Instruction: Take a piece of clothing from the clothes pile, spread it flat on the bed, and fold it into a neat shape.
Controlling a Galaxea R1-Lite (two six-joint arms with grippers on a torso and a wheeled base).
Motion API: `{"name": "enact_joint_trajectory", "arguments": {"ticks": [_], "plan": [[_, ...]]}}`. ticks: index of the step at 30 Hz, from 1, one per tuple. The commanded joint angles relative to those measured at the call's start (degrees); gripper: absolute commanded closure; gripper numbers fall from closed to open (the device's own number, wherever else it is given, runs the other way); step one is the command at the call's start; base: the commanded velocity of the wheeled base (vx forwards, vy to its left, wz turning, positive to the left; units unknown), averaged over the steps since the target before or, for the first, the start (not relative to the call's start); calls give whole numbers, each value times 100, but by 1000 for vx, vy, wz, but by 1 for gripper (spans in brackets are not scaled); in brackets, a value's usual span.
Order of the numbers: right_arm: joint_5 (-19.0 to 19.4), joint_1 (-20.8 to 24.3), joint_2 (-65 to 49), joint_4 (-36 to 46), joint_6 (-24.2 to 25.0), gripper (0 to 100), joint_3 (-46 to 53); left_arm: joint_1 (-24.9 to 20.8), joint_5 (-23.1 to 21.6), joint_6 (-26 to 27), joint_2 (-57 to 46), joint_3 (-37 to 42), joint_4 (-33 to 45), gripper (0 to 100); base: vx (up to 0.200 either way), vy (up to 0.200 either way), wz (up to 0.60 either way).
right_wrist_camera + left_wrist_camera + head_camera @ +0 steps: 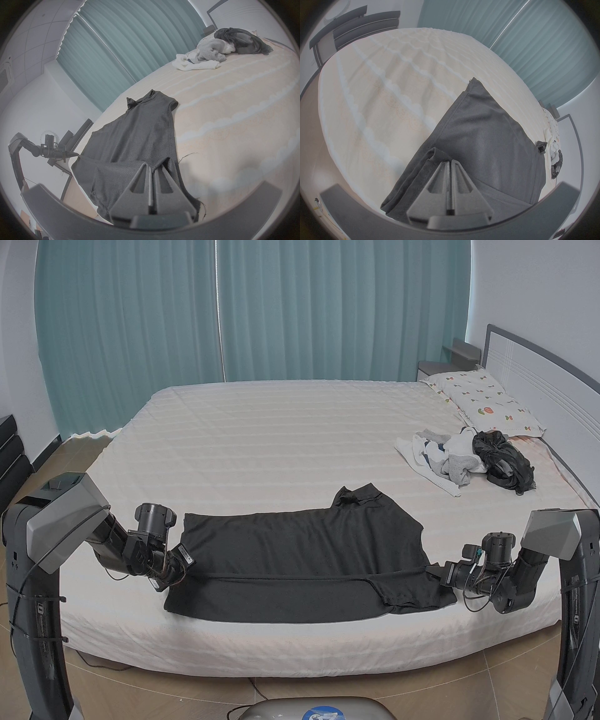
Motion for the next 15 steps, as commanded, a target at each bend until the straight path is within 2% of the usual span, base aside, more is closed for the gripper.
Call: {"name": "enact_joint_trajectory", "arguments": {"ticks": [1,7,8,10,11,15], "plan": [[-65,28,114,-2,1,100,-100,44,4,-11,30,-19,3,100,0,0,0],[-197,64,202,-2,1,100,-223,44,-5,-11,30,-10,21,100,0,0,0],[-197,64,202,6,1,100,-223,44,-5,-11,21,-10,21,0,0,0,0],[-197,72,202,6,1,100,-232,53,-14,-11,21,-10,21,0,0,0,0],[-197,72,211,6,9,0,-232,53,-14,-11,21,-10,21,0,0,0,0],[-197,72,220,-11,9,0,-232,53,-5,-20,21,-10,12,0,0,0,0]]}}
